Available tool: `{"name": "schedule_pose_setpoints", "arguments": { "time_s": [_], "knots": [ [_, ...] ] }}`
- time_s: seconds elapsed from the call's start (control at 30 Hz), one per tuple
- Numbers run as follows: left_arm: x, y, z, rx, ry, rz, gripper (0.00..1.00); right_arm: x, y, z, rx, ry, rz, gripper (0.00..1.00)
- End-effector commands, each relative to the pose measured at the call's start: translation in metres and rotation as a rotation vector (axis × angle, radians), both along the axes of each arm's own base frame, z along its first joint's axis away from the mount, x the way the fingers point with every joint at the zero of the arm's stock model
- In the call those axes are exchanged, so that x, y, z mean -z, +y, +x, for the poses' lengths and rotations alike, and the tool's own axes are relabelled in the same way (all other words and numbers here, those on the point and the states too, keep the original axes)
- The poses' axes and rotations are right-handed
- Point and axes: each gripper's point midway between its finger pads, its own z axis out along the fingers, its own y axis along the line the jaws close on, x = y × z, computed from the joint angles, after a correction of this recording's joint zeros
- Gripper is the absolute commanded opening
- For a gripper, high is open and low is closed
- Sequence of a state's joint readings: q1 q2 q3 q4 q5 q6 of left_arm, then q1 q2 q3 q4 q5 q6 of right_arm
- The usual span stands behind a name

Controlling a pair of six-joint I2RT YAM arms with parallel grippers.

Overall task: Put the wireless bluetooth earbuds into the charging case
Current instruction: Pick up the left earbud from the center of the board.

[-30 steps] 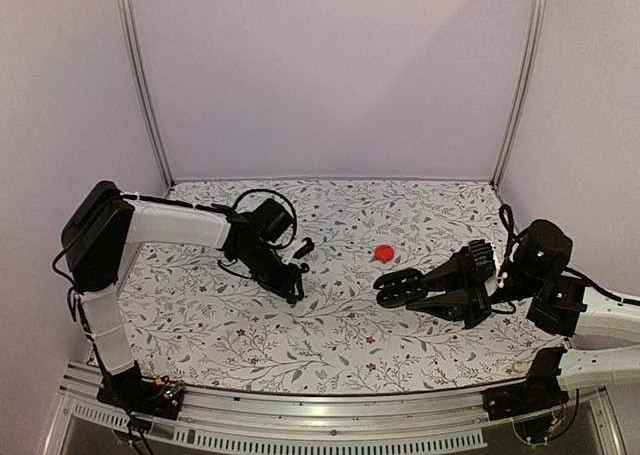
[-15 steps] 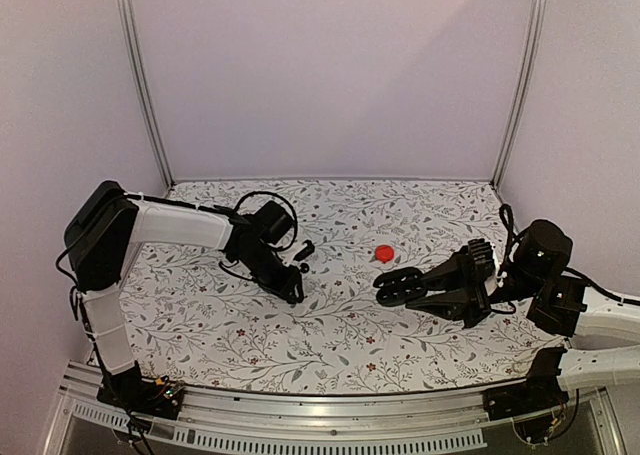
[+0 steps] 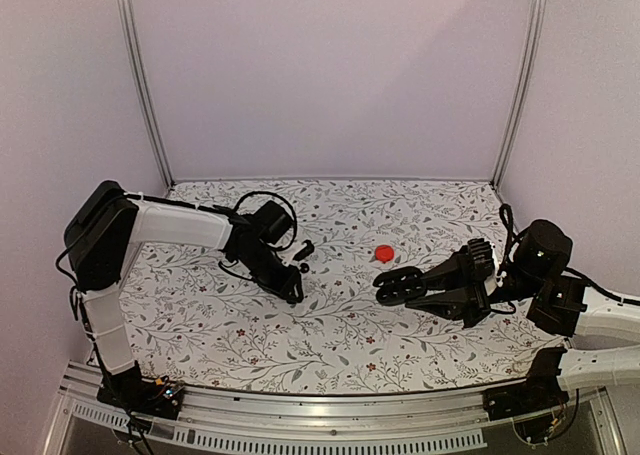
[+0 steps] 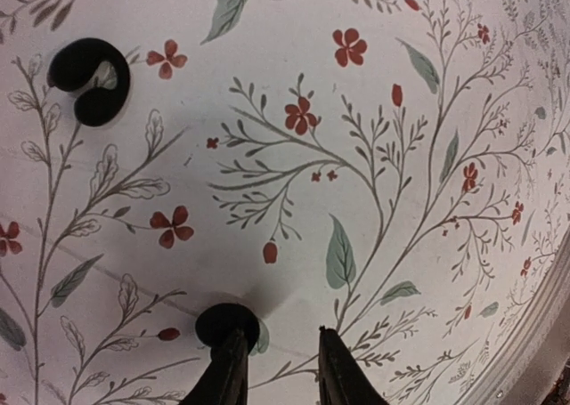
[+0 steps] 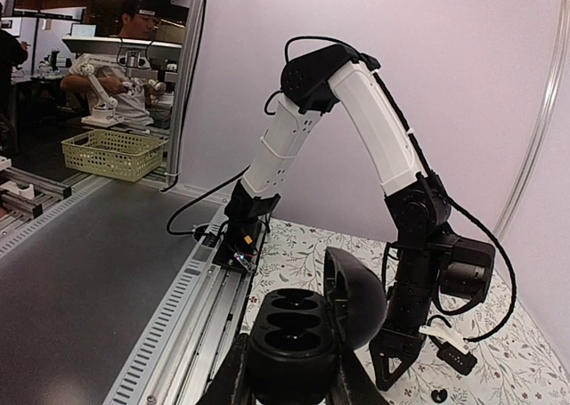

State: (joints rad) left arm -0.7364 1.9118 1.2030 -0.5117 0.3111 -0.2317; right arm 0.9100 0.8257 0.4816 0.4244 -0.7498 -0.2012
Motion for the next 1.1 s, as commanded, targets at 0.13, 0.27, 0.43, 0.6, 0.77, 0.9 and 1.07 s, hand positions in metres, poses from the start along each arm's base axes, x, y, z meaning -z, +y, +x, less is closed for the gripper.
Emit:
{"name": "schedule_pose_setpoints", "arguments": {
  "time_s": [0.13,0.27,0.43,0.6,0.77,0.9,1.07],
  "knots": [
    [0.006,0.016,0.003,-0.015,-0.005,0.043,0.27,-0.011,0.000,-0.001,0.006,-0.004,0.019,0.00],
    [0.007,0.021,0.004,-0.020,-0.009,0.055,0.27,-0.011,0.000,-0.001,0.007,-0.003,0.020,0.00],
    [0.007,0.026,0.007,-0.028,-0.029,0.082,0.27,-0.010,0.000,0.000,0.007,0.000,0.017,0.00],
    [0.008,0.030,0.008,-0.028,-0.040,0.095,0.27,-0.011,0.000,0.000,0.010,0.000,0.019,0.00],
    [0.013,0.031,0.009,-0.023,-0.038,0.109,0.27,-0.010,0.000,0.001,0.013,0.002,0.015,0.00],
    [0.011,0.032,0.011,-0.028,-0.046,0.114,0.27,-0.011,0.000,0.001,0.015,0.001,0.017,0.00],
    [0.009,0.031,0.012,-0.027,-0.054,0.113,0.23,-0.011,0.000,0.001,0.017,0.004,0.018,0.00]
  ]
}}
